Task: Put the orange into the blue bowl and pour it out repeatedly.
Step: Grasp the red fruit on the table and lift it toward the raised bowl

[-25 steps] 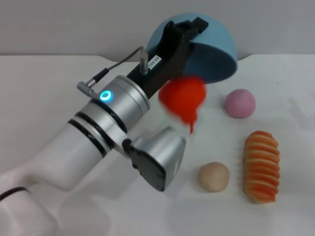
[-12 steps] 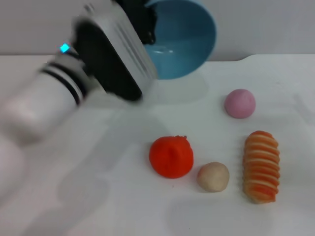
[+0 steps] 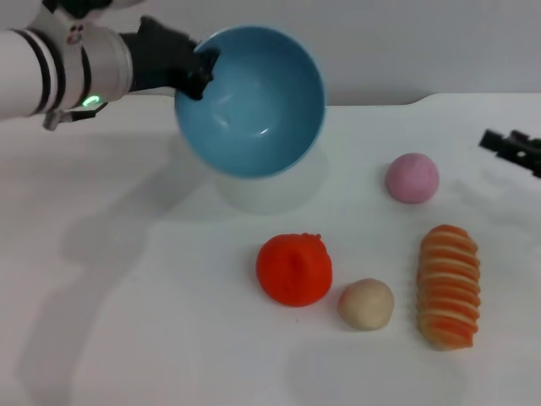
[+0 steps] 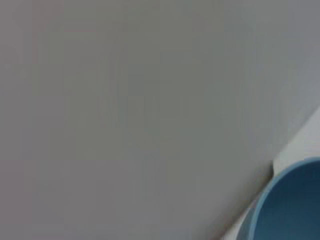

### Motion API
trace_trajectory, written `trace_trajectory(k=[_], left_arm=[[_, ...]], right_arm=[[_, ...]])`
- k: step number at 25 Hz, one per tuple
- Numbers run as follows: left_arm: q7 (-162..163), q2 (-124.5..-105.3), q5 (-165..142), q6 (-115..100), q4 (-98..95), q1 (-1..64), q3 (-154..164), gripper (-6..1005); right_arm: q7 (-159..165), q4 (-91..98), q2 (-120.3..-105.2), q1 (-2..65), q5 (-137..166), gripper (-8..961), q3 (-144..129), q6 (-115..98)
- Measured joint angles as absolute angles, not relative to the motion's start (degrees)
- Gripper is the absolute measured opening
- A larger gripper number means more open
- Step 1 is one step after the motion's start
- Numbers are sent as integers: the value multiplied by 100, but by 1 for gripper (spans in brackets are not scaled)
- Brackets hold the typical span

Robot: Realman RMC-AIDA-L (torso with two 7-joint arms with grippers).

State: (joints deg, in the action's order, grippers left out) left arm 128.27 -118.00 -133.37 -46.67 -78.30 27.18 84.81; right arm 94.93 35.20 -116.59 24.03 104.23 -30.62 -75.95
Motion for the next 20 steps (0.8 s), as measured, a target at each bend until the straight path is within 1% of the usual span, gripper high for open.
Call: trace_trajectory(k=[4,6,14,20], left_arm=[[13987,-11791,-14454,-5866,-7735,3210,8026,-1],[14148,-11791,-14595,-6097,-7677,3314,7901,-1],[14407,-11793,-14634,-6238,-7537,3443,7719,0],[14363,-11797,-14649,-6209,-7358,3433,7746,0]], right_arm=[[10035,3775,-11673,2764,11482,664,-3306,-7756],[10243,3804,-11687,2949,11758,661,-3682,-7843],[10965,3760,-11860,3594,12219,646,-5463,-7759],[11050,3392,-11908,3994,11975,634,-6130,-7343]])
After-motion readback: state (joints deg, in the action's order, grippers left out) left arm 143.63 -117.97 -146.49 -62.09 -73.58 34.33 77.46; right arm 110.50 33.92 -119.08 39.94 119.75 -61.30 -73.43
